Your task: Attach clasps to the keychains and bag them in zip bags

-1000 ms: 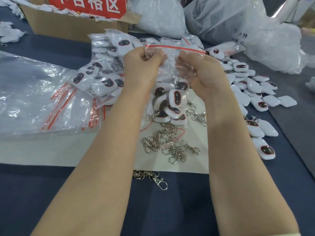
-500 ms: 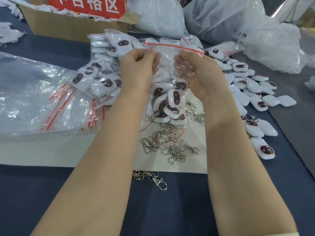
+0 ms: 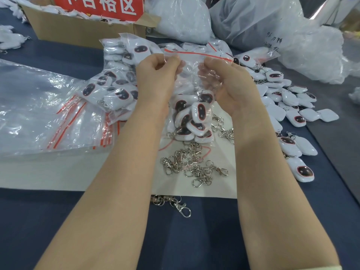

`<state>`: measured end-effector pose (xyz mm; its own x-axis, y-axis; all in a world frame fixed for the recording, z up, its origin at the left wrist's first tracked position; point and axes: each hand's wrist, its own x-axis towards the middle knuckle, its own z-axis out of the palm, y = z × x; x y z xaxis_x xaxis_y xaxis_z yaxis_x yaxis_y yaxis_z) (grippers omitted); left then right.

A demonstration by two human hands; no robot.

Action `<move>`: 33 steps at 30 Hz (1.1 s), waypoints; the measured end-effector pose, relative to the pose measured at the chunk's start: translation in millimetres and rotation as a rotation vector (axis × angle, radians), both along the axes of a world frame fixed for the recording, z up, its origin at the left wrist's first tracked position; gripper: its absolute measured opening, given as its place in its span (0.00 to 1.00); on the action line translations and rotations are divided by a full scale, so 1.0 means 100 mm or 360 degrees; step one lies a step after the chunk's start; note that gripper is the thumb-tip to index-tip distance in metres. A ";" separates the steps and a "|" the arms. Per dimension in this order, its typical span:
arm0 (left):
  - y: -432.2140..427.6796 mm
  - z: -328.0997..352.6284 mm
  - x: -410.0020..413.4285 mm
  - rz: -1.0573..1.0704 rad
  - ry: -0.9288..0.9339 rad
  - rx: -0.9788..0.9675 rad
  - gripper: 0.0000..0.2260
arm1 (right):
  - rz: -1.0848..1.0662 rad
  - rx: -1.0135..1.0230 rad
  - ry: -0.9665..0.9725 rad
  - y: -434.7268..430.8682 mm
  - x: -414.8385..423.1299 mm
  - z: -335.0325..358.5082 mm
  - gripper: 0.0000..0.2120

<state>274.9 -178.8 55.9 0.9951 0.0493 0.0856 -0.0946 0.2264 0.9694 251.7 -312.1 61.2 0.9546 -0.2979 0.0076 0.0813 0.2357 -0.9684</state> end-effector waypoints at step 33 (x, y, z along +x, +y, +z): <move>-0.05 -0.04 0.04 -0.0160 0.0057 0.0084 0.03 | 0.0046 0.0073 -0.0025 -0.01 0.01 -0.02 0.08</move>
